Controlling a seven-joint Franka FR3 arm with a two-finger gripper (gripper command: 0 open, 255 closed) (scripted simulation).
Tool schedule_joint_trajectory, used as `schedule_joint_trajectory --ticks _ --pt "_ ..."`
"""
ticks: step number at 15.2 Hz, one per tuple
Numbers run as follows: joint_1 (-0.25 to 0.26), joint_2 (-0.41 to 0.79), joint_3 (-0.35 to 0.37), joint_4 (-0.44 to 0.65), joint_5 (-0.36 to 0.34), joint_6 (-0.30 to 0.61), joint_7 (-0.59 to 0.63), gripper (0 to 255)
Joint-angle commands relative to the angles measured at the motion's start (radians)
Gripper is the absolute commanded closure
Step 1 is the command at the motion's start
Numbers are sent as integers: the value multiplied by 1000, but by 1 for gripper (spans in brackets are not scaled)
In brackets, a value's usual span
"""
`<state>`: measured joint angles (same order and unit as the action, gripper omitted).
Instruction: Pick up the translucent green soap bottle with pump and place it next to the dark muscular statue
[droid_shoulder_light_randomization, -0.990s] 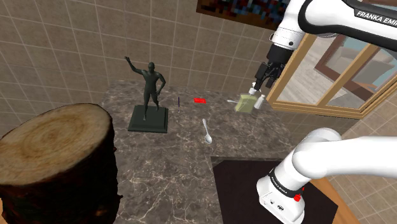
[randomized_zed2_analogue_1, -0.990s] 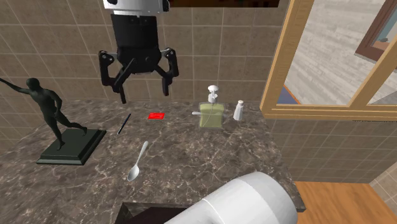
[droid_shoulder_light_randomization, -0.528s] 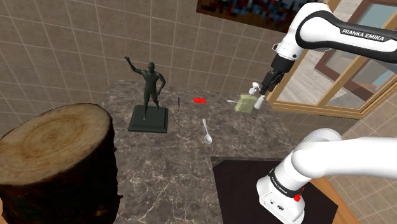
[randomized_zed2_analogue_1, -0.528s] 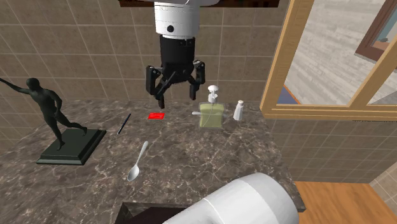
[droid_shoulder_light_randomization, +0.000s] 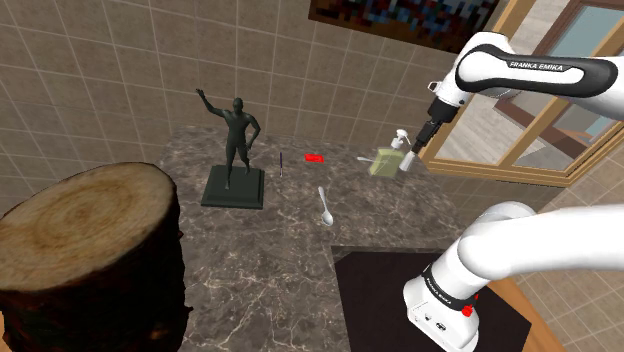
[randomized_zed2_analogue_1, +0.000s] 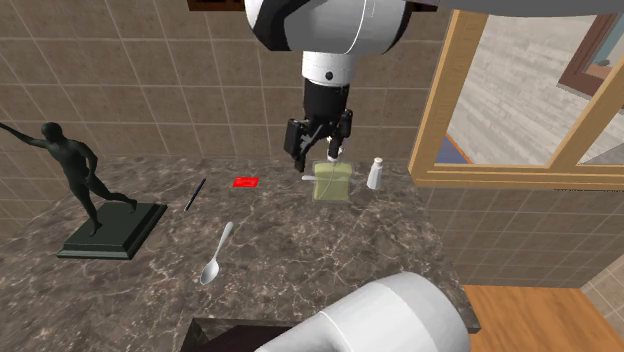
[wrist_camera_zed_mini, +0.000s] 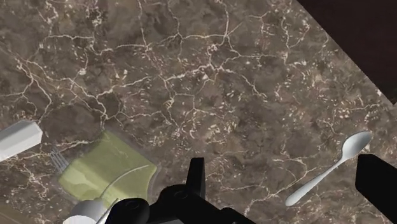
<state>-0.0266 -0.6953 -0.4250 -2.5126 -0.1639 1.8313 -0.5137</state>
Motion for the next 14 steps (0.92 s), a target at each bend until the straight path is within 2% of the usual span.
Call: schedule_joint_trajectory --ticks 1,5,8,11,14 --pt "5 44 -60 -2 -18 60 -78 0" --pt "40 166 -184 42 -16 162 -233 0" --pt "84 276 -282 92 21 233 -364 0" --pt "144 406 -388 157 101 293 -516 0" --pt "209 569 -495 238 247 332 -706 0"
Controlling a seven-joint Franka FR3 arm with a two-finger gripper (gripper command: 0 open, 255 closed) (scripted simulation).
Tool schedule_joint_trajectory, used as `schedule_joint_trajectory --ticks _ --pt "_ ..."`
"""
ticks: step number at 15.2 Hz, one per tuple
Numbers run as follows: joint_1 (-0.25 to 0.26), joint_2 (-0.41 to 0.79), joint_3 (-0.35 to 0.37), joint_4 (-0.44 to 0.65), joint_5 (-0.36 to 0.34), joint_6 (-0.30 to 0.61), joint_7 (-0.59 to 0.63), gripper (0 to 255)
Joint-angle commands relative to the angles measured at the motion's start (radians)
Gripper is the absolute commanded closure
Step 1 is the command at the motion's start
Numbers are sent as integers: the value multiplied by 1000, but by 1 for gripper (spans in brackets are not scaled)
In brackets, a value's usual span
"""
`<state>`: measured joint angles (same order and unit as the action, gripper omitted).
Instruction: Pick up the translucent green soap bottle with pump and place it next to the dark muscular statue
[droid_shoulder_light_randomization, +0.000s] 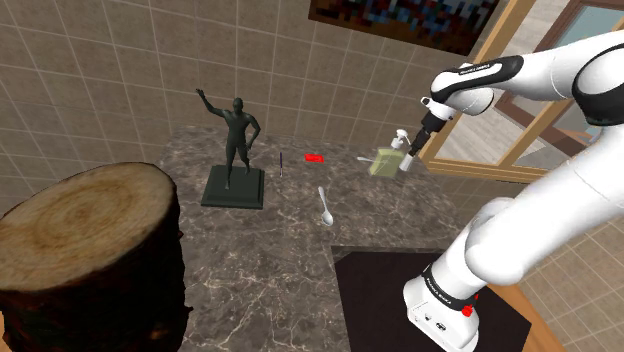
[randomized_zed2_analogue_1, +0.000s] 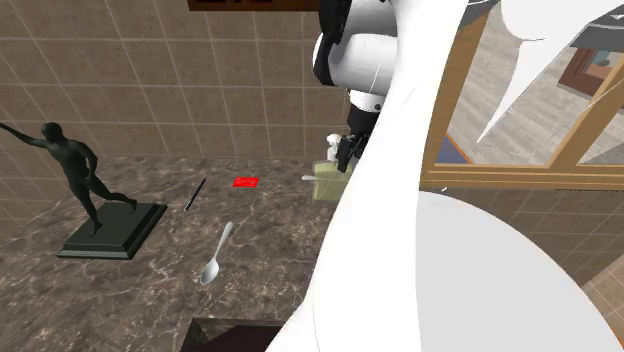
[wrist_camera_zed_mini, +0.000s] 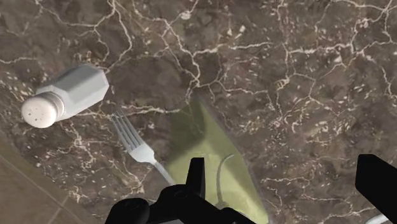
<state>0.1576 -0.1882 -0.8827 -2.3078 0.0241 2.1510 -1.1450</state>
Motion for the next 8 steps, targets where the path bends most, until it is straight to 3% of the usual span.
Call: schedule_joint_trajectory --ticks 1,4,8 --pt "40 127 -68 64 126 16 -148 0" --pt "19 318 -89 162 329 -2 -352 0" --pt "-4 359 -59 141 378 37 -384 0"
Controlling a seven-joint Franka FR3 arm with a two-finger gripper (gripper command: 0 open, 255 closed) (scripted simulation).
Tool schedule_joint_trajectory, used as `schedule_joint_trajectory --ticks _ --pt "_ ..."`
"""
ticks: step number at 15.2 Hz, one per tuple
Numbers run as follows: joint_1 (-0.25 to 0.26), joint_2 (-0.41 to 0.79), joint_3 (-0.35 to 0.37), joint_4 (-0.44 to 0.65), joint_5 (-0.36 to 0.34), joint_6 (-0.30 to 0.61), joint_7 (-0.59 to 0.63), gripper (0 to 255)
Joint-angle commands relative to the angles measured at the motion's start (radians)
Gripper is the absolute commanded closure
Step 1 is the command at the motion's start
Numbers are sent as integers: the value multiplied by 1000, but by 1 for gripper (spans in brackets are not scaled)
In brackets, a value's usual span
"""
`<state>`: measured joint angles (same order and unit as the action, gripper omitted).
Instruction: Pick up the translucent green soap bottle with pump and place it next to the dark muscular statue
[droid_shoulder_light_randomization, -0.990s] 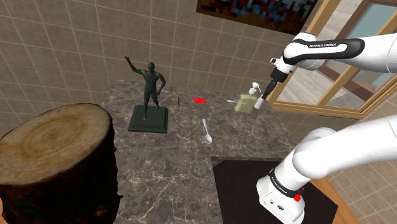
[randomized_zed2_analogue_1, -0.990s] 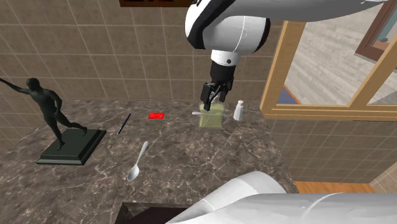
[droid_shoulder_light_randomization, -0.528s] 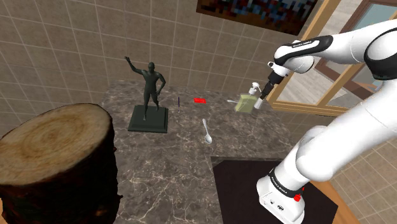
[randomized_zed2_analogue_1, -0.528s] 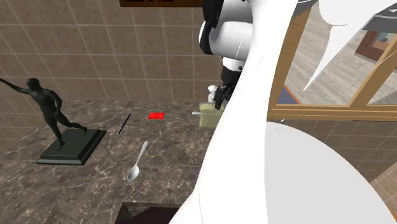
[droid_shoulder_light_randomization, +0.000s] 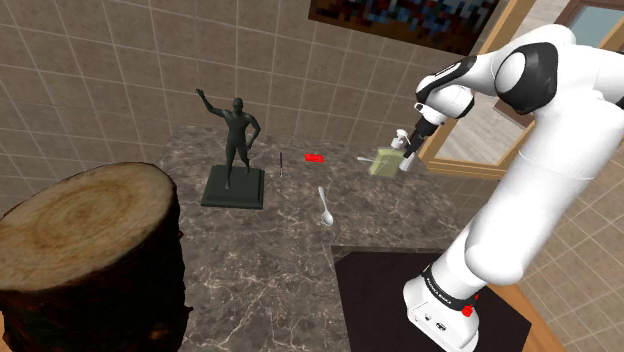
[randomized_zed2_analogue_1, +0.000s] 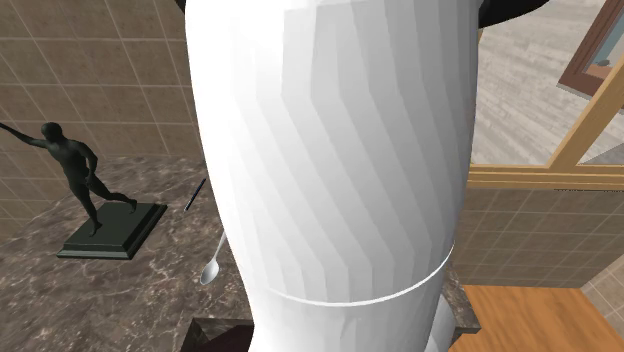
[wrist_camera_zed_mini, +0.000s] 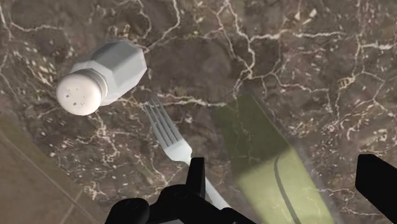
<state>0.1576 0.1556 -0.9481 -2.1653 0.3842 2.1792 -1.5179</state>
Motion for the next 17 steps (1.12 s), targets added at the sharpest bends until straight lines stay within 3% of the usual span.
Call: schedule_joint_trajectory --ticks 1,4,11,12,17 --pt "-7 26 11 -6 32 18 -21 0" --pt "-16 55 27 -16 67 41 -44 0" --pt "-16 55 27 -16 67 42 -44 0" --pt "-16 55 27 -16 67 41 -44 255" --pt "-16 54 27 -17 67 42 -44 255"
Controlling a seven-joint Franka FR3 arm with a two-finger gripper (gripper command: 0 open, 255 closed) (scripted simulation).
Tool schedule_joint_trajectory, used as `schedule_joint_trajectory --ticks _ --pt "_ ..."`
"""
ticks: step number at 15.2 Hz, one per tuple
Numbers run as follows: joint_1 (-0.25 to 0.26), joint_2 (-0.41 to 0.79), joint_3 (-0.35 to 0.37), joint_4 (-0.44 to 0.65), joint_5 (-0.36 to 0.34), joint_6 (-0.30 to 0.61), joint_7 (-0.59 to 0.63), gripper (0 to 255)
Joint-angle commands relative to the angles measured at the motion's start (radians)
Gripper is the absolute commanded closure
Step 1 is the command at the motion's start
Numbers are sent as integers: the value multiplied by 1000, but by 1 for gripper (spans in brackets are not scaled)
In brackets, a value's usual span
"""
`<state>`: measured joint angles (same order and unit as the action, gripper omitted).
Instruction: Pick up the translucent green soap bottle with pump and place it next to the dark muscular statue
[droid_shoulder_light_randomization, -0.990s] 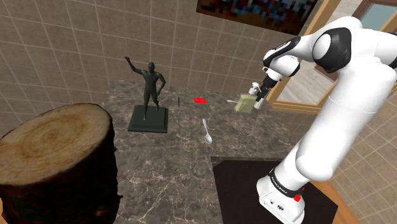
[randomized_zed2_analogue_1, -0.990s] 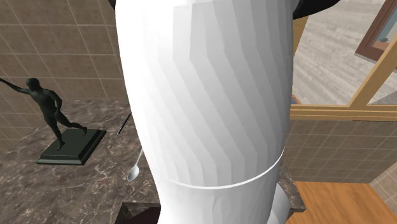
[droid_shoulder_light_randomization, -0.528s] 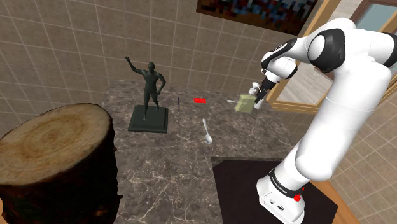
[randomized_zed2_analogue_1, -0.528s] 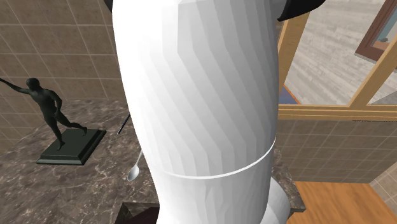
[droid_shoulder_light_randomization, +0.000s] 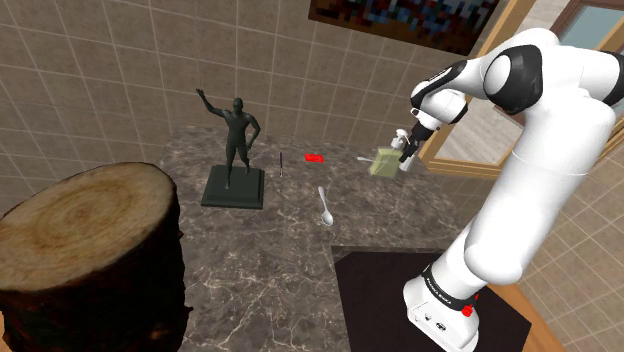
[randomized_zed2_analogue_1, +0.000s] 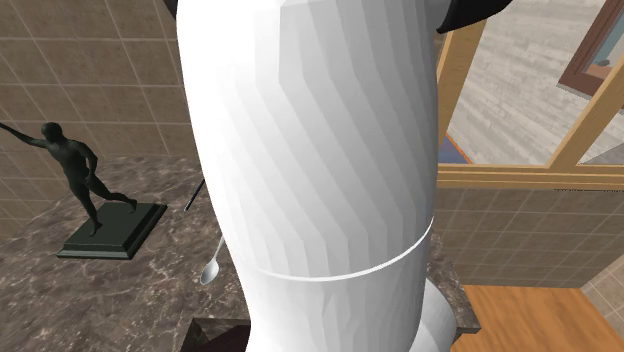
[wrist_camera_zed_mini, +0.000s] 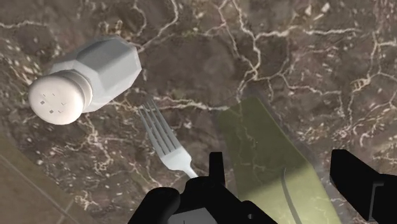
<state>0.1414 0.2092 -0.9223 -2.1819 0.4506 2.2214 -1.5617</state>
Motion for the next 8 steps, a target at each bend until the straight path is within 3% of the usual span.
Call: schedule_joint_trajectory --ticks 1,4,8 --pt "1 0 1 -1 0 0 0 255" --pt "0 1 1 0 1 -1 0 255" --pt "21 -48 -21 14 -58 -35 46 255"
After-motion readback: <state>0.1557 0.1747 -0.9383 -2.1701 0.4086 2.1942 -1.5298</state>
